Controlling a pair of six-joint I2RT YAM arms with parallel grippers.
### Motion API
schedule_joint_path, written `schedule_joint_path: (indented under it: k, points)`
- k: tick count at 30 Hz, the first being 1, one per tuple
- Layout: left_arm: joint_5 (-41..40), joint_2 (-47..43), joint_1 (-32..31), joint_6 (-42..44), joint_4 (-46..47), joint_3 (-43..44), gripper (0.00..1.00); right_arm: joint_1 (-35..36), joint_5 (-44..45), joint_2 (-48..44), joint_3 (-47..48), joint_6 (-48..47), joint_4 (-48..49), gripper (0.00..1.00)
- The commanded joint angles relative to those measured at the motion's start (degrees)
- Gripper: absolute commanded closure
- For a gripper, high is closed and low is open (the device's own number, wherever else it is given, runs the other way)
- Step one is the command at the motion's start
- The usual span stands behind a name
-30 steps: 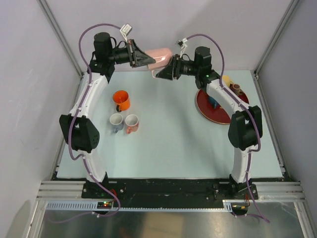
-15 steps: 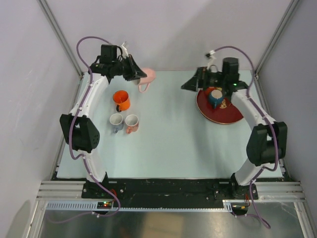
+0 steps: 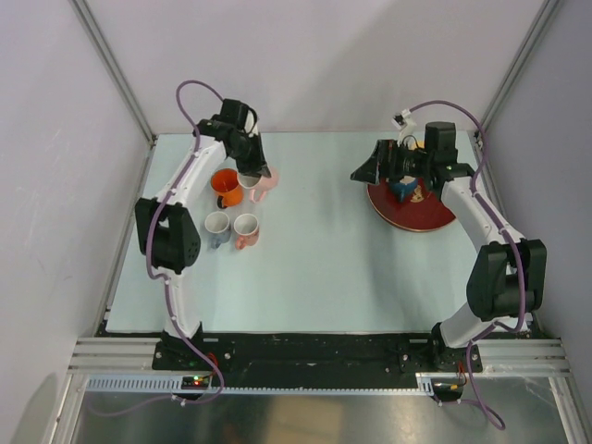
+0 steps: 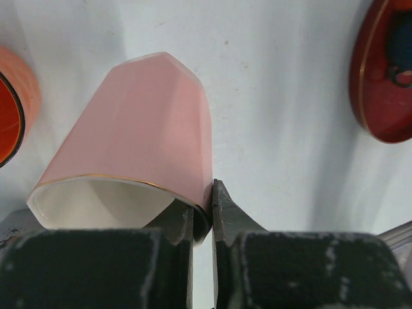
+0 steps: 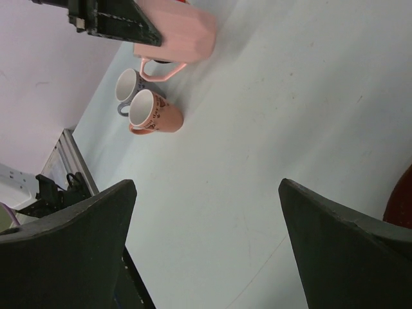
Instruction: Turn the mug right side up
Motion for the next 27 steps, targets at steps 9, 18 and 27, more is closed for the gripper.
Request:
schedule_joint_path:
  k: [9, 18, 27]
  points:
    - [-13.1, 2.4, -1.9, 4.0, -1.0, 1.3, 1.0, -0.4, 1.9, -3.3, -1.7, -1.6, 0.6, 0.0]
    - [-12.3, 5.8, -2.6, 4.2, -1.2, 2.4, 1.0, -1.9, 1.3, -4.6, -3.1, -2.4, 0.5, 0.01]
    - [-13.6, 9.2, -3.5, 4.8, -1.1, 4.6, 1.0, -2.8, 1.1, -5.2, -3.1, -2.5, -0.2, 0.0]
